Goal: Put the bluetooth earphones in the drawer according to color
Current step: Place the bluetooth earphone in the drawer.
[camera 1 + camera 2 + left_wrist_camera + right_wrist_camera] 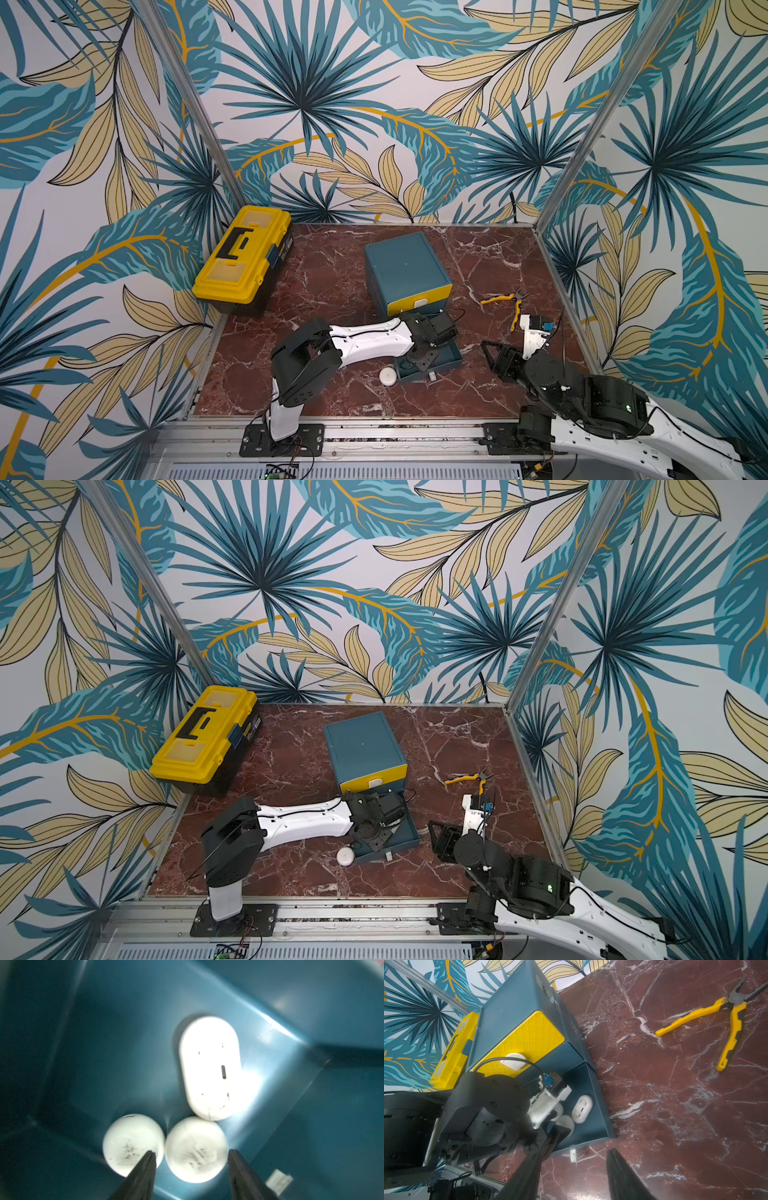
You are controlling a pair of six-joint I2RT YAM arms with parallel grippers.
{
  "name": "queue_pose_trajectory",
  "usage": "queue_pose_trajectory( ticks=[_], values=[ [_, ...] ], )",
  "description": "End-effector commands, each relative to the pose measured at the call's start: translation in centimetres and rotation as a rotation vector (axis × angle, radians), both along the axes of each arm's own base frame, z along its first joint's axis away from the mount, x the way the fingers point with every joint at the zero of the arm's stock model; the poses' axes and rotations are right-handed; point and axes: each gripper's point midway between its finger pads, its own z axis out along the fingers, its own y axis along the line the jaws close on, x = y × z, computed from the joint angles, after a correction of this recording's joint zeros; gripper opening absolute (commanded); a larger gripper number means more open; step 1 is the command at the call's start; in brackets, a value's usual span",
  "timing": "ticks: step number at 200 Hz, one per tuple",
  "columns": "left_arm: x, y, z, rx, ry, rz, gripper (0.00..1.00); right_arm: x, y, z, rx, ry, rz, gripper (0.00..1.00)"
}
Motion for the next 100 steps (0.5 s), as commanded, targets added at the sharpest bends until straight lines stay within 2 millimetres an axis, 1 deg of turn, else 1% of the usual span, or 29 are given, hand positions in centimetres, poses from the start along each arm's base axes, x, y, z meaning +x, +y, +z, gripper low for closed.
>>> queue_pose_trajectory(
  ticks=[1, 17, 48, 65, 77, 83, 91, 100],
  values=[
    [0.4, -0.3, 2.4, -0.028, -0.025, -0.008, 0.63, 0.1, -0.4, -0.5, -0.030, -0.012, -0.006, 0.56],
    [0.6, -0.6, 4.3, -0.062, -0.068, -0.016, 0.64, 0.1, -0.4, -0.6, -0.031, -0.011, -0.006, 0.56],
    [0.5, -1.3, 9.8, -0.142, -0.193, -0.066, 0.68, 0.1, -0.4, -0.6, -0.037, -0.011, -0.008, 0.56],
    [0.0, -1.1, 12.9, -0.183, -0.257, -0.086, 0.70, 0.2, -0.3, -0.5, -0.042, -0.011, -0.006, 0.56],
    [-0.6, -0.4, 14.6, -0.215, -0.280, -0.081, 0.70, 0.2, -0.3, -0.4, -0.044, -0.013, -0.006, 0.56],
    [-0.9, 0.2, 15.0, -0.224, -0.286, -0.075, 0.70, 0.2, -0.3, -0.3, -0.043, -0.014, -0.006, 0.56],
    [-1.2, 1.3, 15.8, -0.235, -0.295, -0.056, 0.70, 0.2, -0.3, -0.3, -0.043, -0.014, -0.006, 0.56],
    [-1.6, 2.9, 16.0, -0.229, -0.303, -0.032, 0.71, 0.2, -0.4, -0.3, -0.043, -0.014, -0.006, 0.56]
  ],
)
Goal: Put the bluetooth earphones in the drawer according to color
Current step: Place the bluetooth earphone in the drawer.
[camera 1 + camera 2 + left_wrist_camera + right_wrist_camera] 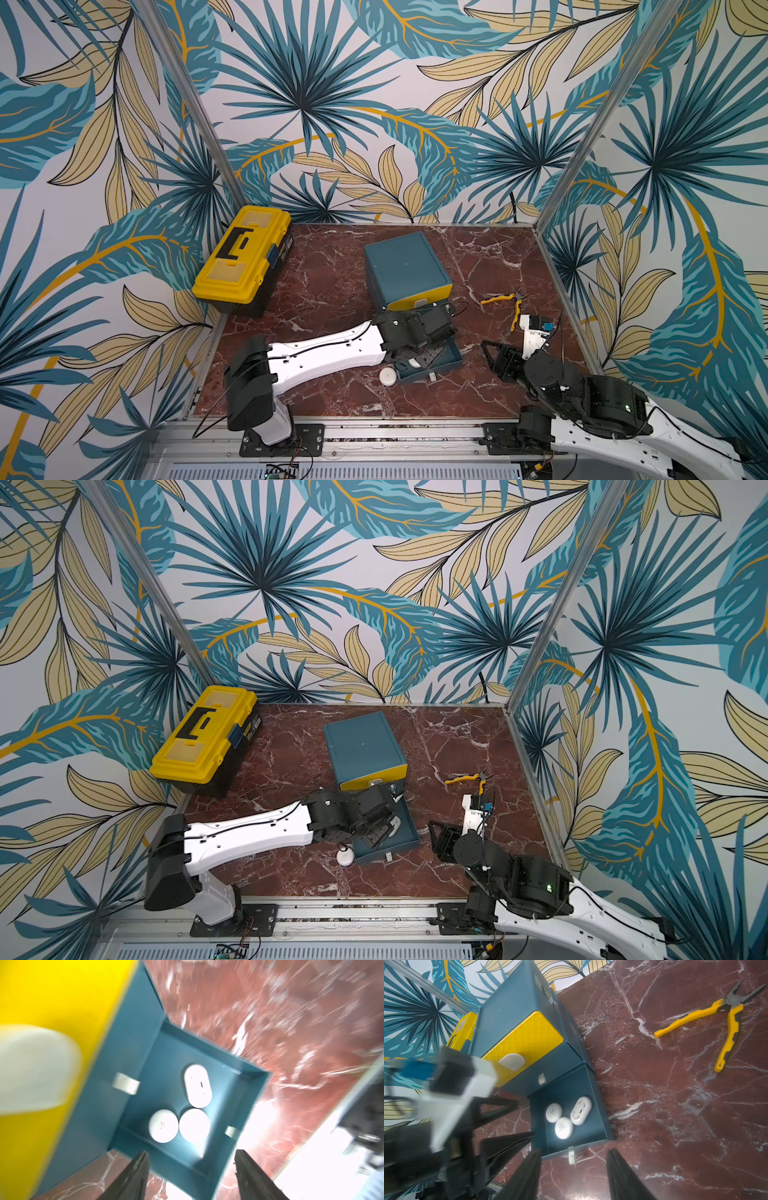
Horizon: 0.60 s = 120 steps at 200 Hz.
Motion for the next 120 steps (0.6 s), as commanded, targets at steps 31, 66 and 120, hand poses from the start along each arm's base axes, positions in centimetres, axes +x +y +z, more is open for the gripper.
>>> queue_pose_trajectory(
  ticks=[31, 66, 120],
  values=[
    [-2.3, 8.9, 0.0, 0.026, -0.017, 0.134, 0.75, 0.2, -0.3, -0.3, -0.038, -0.012, -0.006, 0.56],
    [-4.4, 11.5, -4.2, 0.043, 0.054, 0.163, 0.79, 0.3, 0.0, -0.3, -0.065, -0.008, -0.001, 0.56],
    [-5.3, 11.5, -9.6, 0.123, 0.097, 0.081, 0.89, 0.3, 0.0, -0.1, -0.054, -0.010, 0.002, 0.56]
  ],
)
